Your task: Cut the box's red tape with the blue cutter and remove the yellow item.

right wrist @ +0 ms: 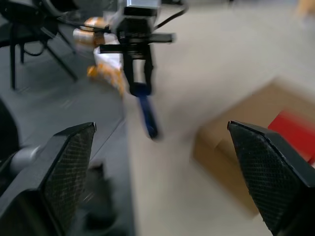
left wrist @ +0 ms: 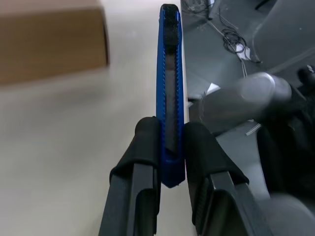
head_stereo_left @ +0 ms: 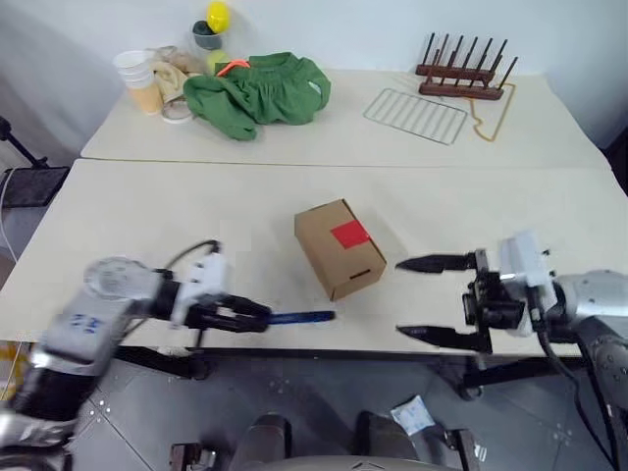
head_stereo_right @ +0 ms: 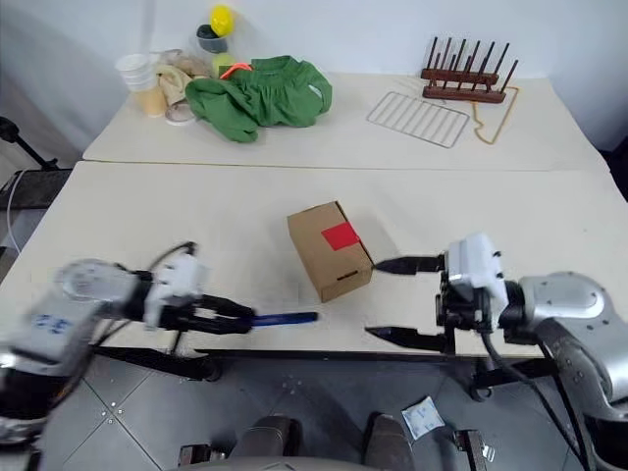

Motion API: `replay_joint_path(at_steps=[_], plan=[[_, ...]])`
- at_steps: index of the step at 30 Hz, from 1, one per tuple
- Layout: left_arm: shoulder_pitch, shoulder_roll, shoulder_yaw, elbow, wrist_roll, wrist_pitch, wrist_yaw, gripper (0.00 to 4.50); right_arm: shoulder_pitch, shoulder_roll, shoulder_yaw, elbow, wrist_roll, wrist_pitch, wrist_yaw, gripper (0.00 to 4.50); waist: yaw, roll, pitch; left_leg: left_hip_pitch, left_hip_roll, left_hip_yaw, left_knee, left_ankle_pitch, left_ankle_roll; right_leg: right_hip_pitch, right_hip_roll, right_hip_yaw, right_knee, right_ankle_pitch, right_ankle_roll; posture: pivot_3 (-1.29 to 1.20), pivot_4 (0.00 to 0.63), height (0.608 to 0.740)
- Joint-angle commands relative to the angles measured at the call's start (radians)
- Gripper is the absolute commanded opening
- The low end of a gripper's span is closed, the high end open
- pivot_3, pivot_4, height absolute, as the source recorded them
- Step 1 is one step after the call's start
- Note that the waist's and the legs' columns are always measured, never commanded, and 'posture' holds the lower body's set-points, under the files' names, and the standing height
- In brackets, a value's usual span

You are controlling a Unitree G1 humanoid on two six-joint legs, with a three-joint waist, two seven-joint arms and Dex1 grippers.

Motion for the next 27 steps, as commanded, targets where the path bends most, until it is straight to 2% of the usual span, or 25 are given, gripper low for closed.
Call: replay_joint_path(at_steps=[1, 2, 5, 10, 13, 16, 21, 27], plan=[[-0.065, -0.047, -0.085, -0.008, 0.102, 0.041, 0.079, 0.46, 0.024, -0.047, 0.009, -0.062, -0.036, 0.064, -0.065, 4.5, -0.009, 0.0, 0.0, 0.0, 0.0, 0.0, 0.0, 0.0, 0.0, 0.0, 0.0, 0.0, 0.0, 0.0, 0.0, 0.0, 0.15, 0.74], [-0.078, -0.072, -0.095, -0.022, 0.101, 0.072, 0.101, 0.46, 0.039, -0.058, 0.006, -0.075, -0.04, 0.072, -0.07, 4.5, -0.008, 0.0, 0.0, 0.0, 0.0, 0.0, 0.0, 0.0, 0.0, 0.0, 0.0, 0.0, 0.0, 0.0, 0.0, 0.0, 0.15, 0.74], [-0.12, -0.104, -0.166, -0.058, 0.135, 0.14, 0.109, 0.46, 0.092, -0.088, 0.016, -0.103, -0.083, 0.09, -0.095, 3.9, -0.007, -0.001, 0.0, 0.0, 0.001, 0.0, 0.0, 0.0, 0.001, 0.0, 0.0, 0.0, 0.0, 0.0, 0.0, 0.0, 0.15, 0.74], [-0.132, -0.135, -0.23, -0.086, 0.165, 0.262, 0.157, 0.46, 0.097, -0.079, 0.097, -0.102, -0.193, 0.063, -0.149, 2.17, -0.008, -0.001, 0.0, -0.001, 0.0, 0.0, 0.002, -0.001, 0.001, 0.0, 0.0, 0.001, -0.001, 0.0, 0.0, 0.0, 0.15, 0.74], [-0.147, -0.119, -0.289, -0.085, 0.247, 0.269, 0.188, 0.46, 0.078, -0.072, 0.139, -0.088, -0.235, 0.07, -0.173, 1.17, -0.008, -0.001, 0.0, 0.0, 0.0, -0.001, 0.004, -0.001, 0.002, 0.001, 0.0, 0.001, 0.0, 0.0, 0.0, 0.0, 0.15, 0.74], [-0.158, -0.14, -0.303, -0.118, 0.23, 0.363, 0.201, 0.46, 0.029, -0.051, 0.217, -0.048, -0.301, 0.049, -0.188, 0.11, -0.006, -0.001, 0.0, 0.001, 0.0, -0.002, 0.006, -0.001, 0.002, 0.004, 0.0, 0.0, -0.001, 0.0, 0.0, 0.0, 0.15, 0.74], [-0.198, -0.162, -0.326, -0.121, 0.227, 0.432, 0.218, 0.46, -0.044, 0.002, 0.319, 0.005, -0.376, 0.032, -0.19, 0.05, 0.001, -0.001, 0.0, 0.0, 0.0, -0.003, 0.009, -0.002, 0.003, 0.005, 0.0, -0.001, -0.001, 0.0, 0.001, 0.0, 0.15, 0.74], [-0.193, -0.143, -0.333, -0.148, 0.216, 0.465, 0.219, 0.46, -0.046, 0.021, 0.345, 0.029, -0.403, 0.03, -0.182, 0.05, 0.006, -0.001, 0.0, 0.0, 0.0, -0.003, 0.01, -0.003, 0.003, 0.005, 0.0, 0.0, -0.001, 0.0, 0.001, 0.0, 0.15, 0.74]])
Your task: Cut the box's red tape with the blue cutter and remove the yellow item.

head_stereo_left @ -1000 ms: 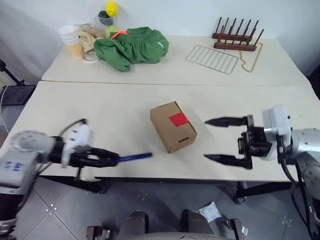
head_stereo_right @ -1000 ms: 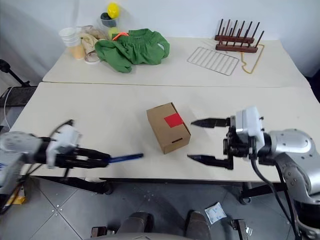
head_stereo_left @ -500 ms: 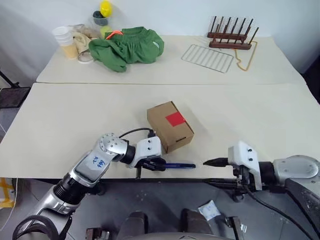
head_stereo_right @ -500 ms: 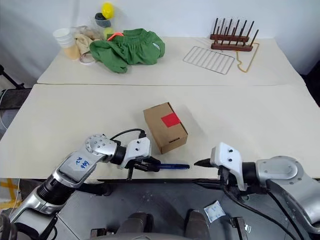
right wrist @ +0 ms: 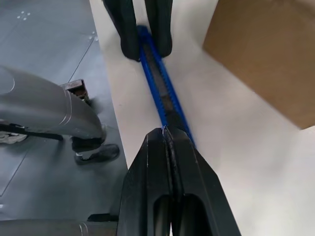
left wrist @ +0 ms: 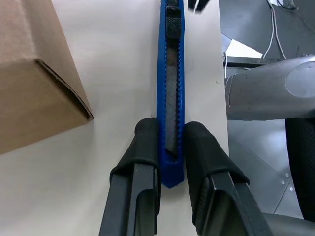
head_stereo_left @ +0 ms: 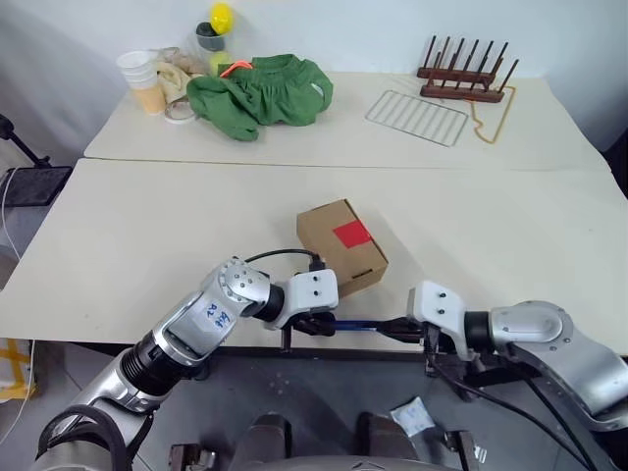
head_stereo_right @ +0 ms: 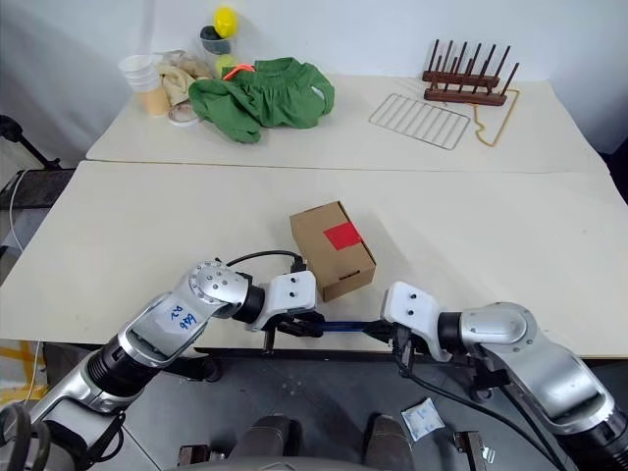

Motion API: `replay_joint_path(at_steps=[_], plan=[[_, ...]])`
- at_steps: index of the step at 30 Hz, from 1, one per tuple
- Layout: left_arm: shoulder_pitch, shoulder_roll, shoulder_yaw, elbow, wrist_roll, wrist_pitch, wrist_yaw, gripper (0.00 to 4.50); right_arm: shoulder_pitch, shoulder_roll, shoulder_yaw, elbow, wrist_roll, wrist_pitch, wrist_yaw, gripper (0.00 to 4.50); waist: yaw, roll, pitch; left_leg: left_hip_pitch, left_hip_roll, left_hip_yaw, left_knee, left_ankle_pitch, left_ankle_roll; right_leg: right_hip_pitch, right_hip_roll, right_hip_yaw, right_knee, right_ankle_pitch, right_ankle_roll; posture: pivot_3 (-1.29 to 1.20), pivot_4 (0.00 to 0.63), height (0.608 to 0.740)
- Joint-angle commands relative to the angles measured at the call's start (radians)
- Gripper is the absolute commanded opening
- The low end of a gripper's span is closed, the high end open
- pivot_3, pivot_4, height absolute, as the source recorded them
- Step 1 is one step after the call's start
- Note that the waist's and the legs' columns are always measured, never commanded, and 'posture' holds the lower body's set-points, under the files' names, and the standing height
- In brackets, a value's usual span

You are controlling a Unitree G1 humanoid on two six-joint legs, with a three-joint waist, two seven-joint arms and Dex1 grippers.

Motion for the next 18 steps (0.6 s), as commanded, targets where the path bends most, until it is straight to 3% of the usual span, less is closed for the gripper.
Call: replay_joint_path(at_steps=[1, 8, 13, 18], plan=[[0.022, 0.017, -0.036, -0.01, 0.007, 0.029, 0.005, 0.46, 0.0, 0.012, -0.004, -0.008, -0.013, -0.017, 0.002, 0.05, -0.001, 0.0, 0.0, 0.0, 0.0, 0.0, 0.0, 0.0, 0.0, 0.0, 0.0, 0.0, 0.0, 0.0, 0.0, 0.0, 0.15, 0.74], [0.02, 0.011, -0.046, -0.04, -0.006, 0.065, 0.021, 0.46, -0.025, 0.068, -0.014, 0.004, 0.009, 0.032, -0.022, 0.05, -0.003, 0.0, 0.0, 0.0, 0.0, 0.0, 0.0, 0.0, 0.0, 0.0, 0.0, 0.0, 0.0, 0.0, 0.0, 0.0, 0.15, 0.74], [0.017, 0.017, -0.042, -0.046, -0.01, 0.078, 0.025, 0.46, -0.036, 0.011, -0.093, -0.02, 0.093, 0.067, 0.066, 0.05, -0.002, 0.0, 0.0, 0.0, 0.0, 0.0, 0.0, 0.0, 0.0, 0.0, 0.0, 0.0, 0.0, 0.0, 0.0, 0.0, 0.15, 0.74], [0.013, 0.023, -0.04, -0.04, -0.009, 0.075, 0.026, 0.46, -0.037, -0.005, -0.108, 0.015, 0.077, 0.059, 0.068, 0.05, -0.005, 0.0, 0.0, 0.0, 0.0, 0.0, 0.0, 0.0, 0.0, 0.0, 0.0, 0.0, 0.0, 0.0, 0.0, 0.0, 0.15, 0.74]])
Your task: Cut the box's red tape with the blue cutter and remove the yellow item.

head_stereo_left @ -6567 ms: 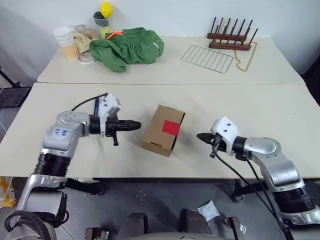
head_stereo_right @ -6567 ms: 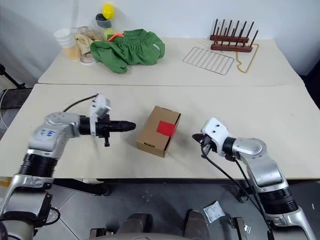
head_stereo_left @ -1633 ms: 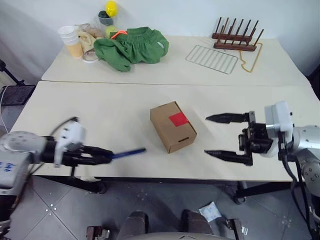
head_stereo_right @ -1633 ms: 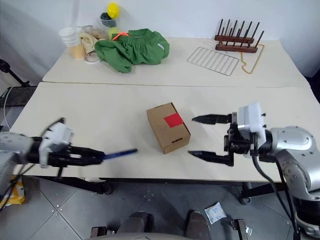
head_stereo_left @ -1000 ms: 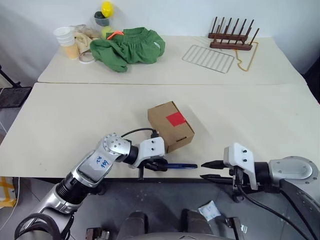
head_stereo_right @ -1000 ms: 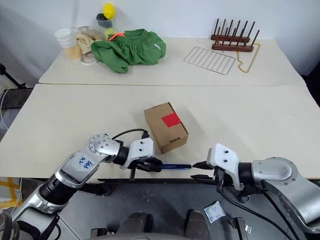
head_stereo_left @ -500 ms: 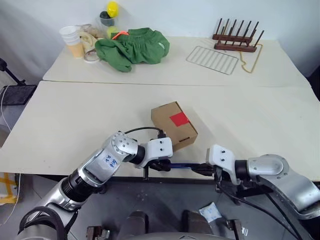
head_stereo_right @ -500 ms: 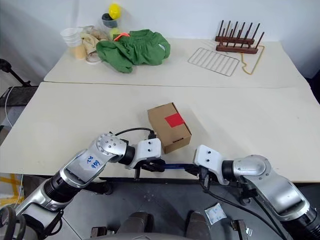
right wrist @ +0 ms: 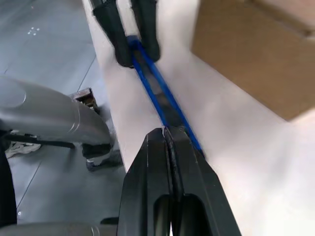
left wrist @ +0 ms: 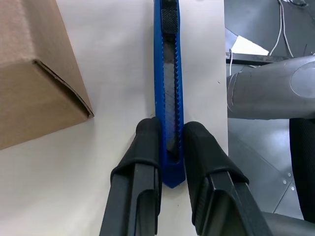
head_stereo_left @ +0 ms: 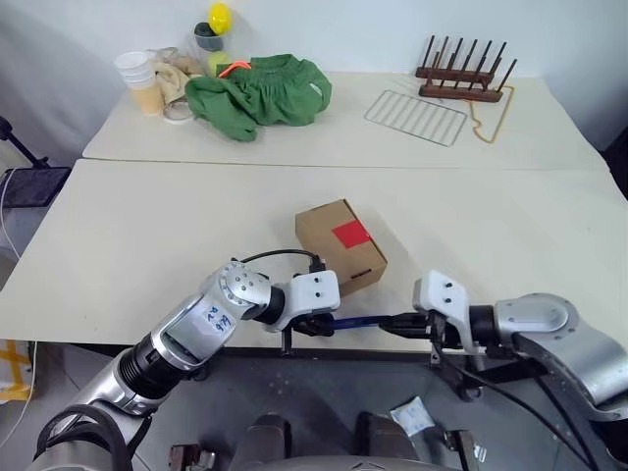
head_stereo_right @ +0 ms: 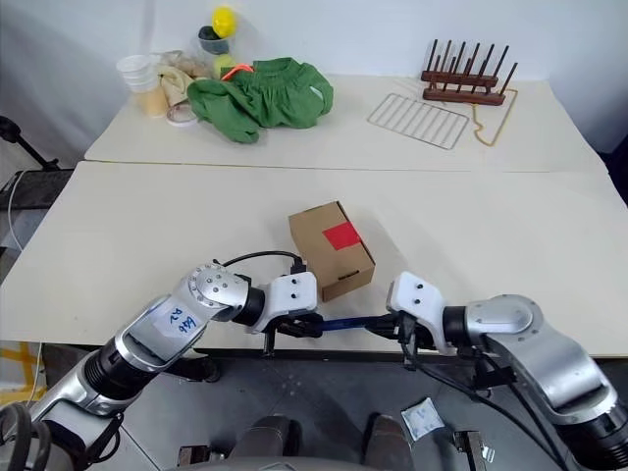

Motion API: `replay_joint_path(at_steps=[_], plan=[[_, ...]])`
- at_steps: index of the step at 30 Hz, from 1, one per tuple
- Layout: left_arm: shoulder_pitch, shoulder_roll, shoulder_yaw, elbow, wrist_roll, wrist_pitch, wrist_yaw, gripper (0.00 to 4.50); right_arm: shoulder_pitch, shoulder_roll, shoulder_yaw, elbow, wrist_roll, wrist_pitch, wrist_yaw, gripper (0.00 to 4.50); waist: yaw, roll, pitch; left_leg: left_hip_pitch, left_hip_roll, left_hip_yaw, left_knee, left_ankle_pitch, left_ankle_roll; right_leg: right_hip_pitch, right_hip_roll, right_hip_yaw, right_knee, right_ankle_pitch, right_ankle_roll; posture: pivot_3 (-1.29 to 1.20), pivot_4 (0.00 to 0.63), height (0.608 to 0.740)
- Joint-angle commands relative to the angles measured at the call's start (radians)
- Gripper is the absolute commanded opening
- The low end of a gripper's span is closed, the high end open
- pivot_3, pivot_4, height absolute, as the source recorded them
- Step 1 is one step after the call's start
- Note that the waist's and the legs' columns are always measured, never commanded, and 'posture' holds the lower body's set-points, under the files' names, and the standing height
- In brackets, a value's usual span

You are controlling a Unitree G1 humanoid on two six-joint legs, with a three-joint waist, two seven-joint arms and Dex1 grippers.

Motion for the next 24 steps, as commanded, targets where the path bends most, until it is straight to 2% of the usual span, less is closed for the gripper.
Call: replay_joint_path(at_steps=[1, 24], plan=[[0.012, 0.011, -0.031, 0.005, -0.005, 0.015, -0.004, 0.46, -0.008, -0.011, -0.014, 0.012, -0.014, -0.018, 0.005, 0.05, -0.002, 0.0, 0.0, 0.0, 0.0, 0.0, 0.0, 0.0, 0.0, 0.0, 0.0, 0.0, 0.0, 0.0, 0.0, 0.0, 0.15, 0.74], [0.002, -0.003, -0.02, 0.006, -0.007, 0.019, 0.014, 0.46, -0.078, 0.098, 0.147, 0.107, -0.115, -0.039, 0.001, 0.05, -0.008, 0.0, 0.0, 0.0, 0.0, 0.0, 0.001, 0.0, 0.0, 0.001, 0.0, 0.0, 0.001, 0.0, 0.0, 0.0, 0.15, 0.74]])
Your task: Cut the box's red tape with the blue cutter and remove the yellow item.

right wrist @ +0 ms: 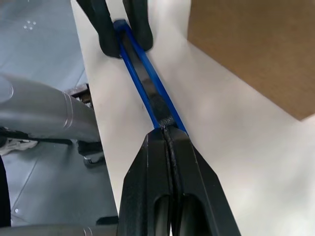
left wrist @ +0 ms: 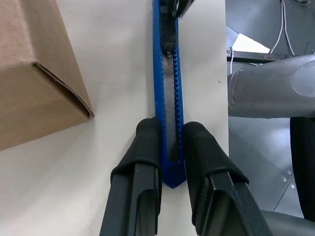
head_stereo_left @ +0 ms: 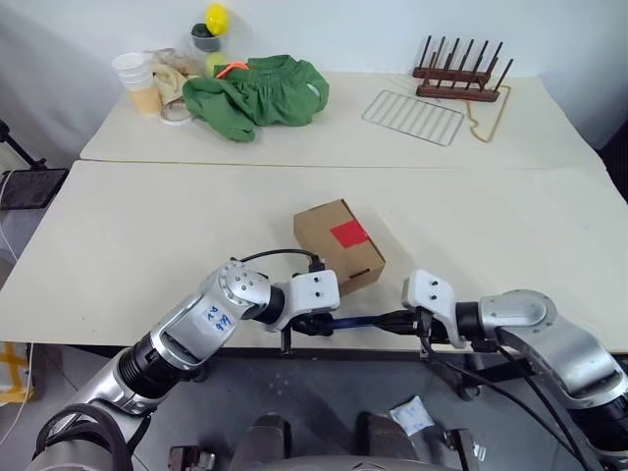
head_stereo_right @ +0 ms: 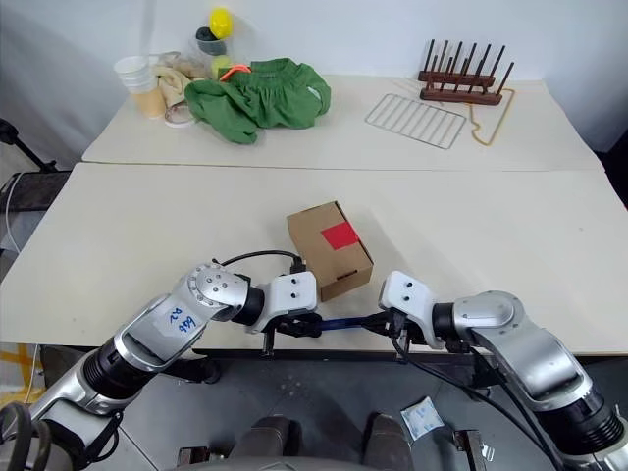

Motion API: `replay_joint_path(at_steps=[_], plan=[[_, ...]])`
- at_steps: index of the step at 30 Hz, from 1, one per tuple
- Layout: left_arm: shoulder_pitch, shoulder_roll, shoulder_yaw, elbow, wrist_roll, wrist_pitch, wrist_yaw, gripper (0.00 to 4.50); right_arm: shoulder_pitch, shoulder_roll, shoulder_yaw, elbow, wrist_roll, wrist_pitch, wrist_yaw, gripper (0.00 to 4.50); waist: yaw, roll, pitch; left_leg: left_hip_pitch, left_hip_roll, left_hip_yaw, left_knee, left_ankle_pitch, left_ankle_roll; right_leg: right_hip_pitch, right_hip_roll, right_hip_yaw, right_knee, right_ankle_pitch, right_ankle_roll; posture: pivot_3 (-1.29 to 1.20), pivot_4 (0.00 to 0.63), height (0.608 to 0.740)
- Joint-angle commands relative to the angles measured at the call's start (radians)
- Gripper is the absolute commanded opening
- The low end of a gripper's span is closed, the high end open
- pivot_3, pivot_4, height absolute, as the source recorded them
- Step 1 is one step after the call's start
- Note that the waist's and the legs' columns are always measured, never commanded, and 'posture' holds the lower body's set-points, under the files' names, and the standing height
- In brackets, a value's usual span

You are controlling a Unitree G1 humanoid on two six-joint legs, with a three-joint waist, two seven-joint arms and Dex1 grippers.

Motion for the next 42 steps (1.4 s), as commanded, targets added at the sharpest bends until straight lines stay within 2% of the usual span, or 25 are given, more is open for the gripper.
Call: replay_joint_path(at_steps=[1, 12, 16, 20, 24, 42], plan=[[0.008, -0.002, -0.017, 0.008, -0.007, 0.007, 0.004, 0.46, -0.009, 0.026, 0.033, 0.009, -0.015, -0.003, -0.003, 0.05, 0.0, 0.0, 0.0, 0.0, 0.0, 0.0, 0.0, 0.0, 0.0, 0.0, 0.0, 0.0, 0.0, 0.0, 0.0, 0.0, 0.15, 0.74], [0.014, -0.003, -0.016, 0.007, -0.01, 0.005, 0.008, 0.46, -0.044, 0.09, 0.082, 0.032, -0.038, -0.005, -0.011, 0.05, -0.001, 0.0, 0.0, 0.0, 0.0, 0.0, 0.0, 0.0, 0.0, 0.0, 0.0, 0.0, 0.0, 0.0, 0.0, 0.0, 0.15, 0.74], [0.015, -0.002, -0.016, 0.006, -0.011, 0.006, 0.009, 0.46, -0.039, 0.074, 0.048, 0.013, -0.012, 0.015, 0.001, 0.05, -0.001, 0.0, 0.0, 0.0, 0.0, 0.0, 0.0, 0.0, 0.0, 0.0, 0.0, 0.0, 0.0, 0.0, 0.0, 0.0, 0.15, 0.74], [0.009, 0.005, -0.014, 0.009, -0.009, 0.003, 0.006, 0.46, -0.014, -0.015, -0.041, -0.046, 0.058, 0.042, 0.065, 0.05, 0.002, 0.0, 0.0, -0.001, -0.001, 0.0, 0.001, 0.0, 0.0, 0.0, 0.0, 0.0, 0.0, 0.0, 0.0, 0.0, 0.15, 0.74], [0.008, 0.006, -0.016, 0.017, -0.008, -0.008, 0.003, 0.46, -0.038, -0.014, -0.089, -0.027, 0.082, 0.074, 0.037, 0.05, -0.003, 0.0, 0.0, 0.0, 0.0, 0.0, 0.0, 0.0, 0.0, 0.0, 0.0, 0.0, 0.0, 0.0, 0.0, 0.0, 0.15, 0.74], [-0.011, 0.0, -0.017, 0.033, -0.005, -0.014, -0.002, 0.46, -0.079, 0.054, 0.062, 0.102, -0.049, -0.055, 0.048, 0.05, -0.002, 0.0, 0.0, 0.0, 0.0, 0.0, 0.001, 0.0, 0.001, 0.0, 0.0, 0.0, 0.0, 0.0, 0.0, 0.0, 0.15, 0.74]])
